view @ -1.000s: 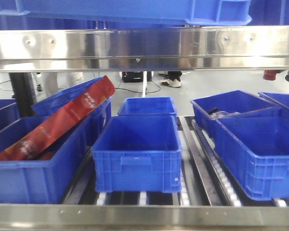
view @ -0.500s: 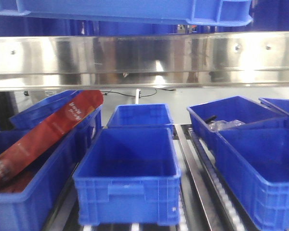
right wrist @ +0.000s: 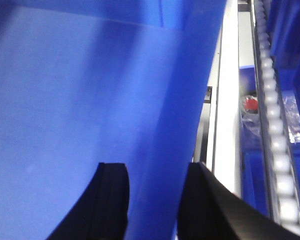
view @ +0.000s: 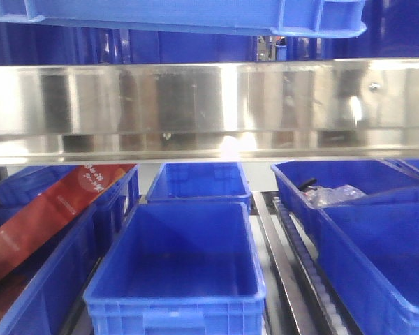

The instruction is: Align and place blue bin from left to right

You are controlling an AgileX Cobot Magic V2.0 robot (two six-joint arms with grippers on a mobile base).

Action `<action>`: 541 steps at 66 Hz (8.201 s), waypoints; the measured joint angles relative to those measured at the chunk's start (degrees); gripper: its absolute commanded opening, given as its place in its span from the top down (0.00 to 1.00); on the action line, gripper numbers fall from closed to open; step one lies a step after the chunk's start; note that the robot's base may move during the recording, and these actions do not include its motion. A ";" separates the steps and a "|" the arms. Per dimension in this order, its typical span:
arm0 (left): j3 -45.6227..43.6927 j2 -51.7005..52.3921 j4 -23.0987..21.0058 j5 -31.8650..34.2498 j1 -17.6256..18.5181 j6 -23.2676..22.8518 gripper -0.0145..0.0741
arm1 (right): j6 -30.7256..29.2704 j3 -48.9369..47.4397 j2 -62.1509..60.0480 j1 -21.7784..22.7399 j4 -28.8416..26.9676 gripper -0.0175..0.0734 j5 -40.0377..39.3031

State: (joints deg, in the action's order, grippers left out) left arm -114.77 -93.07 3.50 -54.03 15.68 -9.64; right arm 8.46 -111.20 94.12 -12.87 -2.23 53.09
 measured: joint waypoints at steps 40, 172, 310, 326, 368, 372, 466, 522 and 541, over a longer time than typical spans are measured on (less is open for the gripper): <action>0.00 0.00 0.00 0.12 0.00 0.00 0.96 | 0.00 0.00 0.00 0.00 0.00 0.88 0.00; -0.21 -8.74 -3.05 -0.82 -2.36 0.00 0.96 | 0.42 0.00 6.60 1.47 -0.43 0.88 -0.97; 73.09 59.70 0.88 31.37 -2.57 4.75 0.96 | -3.00 66.13 -59.66 1.76 7.58 0.88 -22.47; 85.93 75.17 0.67 33.80 -2.57 4.65 0.96 | -3.00 83.05 -76.58 1.76 8.18 0.88 -27.49; 93.86 85.28 0.43 33.80 -2.57 4.65 0.96 | -3.00 92.32 -88.36 1.76 8.53 0.88 -34.18; 93.86 85.28 0.43 33.91 -2.57 4.65 0.96 | -3.00 92.32 -88.36 1.76 8.53 0.88 -34.18; 114.84 92.76 -5.56 52.53 -19.37 9.64 0.96 | -3.09 92.32 -88.50 1.76 8.53 0.88 -34.39; 114.84 92.76 -5.56 52.53 -19.37 9.64 0.96 | -8.04 101.48 -88.61 20.13 0.75 0.88 -41.68; 114.84 92.76 -5.56 52.63 -19.37 9.64 0.96 | -8.86 110.98 -93.65 20.73 -1.00 0.88 -46.87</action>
State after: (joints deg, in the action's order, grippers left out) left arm 0.07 -0.31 -2.06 -1.40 -3.69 0.00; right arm -0.39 -0.22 0.48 7.86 -3.23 6.22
